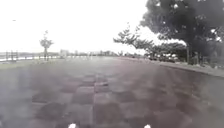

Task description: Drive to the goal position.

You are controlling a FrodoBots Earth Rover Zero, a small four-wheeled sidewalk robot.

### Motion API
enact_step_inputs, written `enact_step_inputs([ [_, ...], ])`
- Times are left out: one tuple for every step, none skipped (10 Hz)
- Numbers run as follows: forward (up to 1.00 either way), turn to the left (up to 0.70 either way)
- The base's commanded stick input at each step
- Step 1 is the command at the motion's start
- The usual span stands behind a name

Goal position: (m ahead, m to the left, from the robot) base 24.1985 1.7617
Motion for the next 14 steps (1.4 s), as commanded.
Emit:
enact_step_inputs([
  [1.00, 0.00],
  [1.00, 0.00],
  [1.00, 0.00],
  [1.00, 0.00],
  [1.00, 0.00],
  [1.00, 0.00],
  [1.00, 0.00],
  [1.00, -0.02],
  [1.00, -0.17],
  [1.00, -0.31],
  [1.00, -0.40],
  [1.00, -0.40],
  [1.00, -0.26],
  [1.00, 0.00],
])
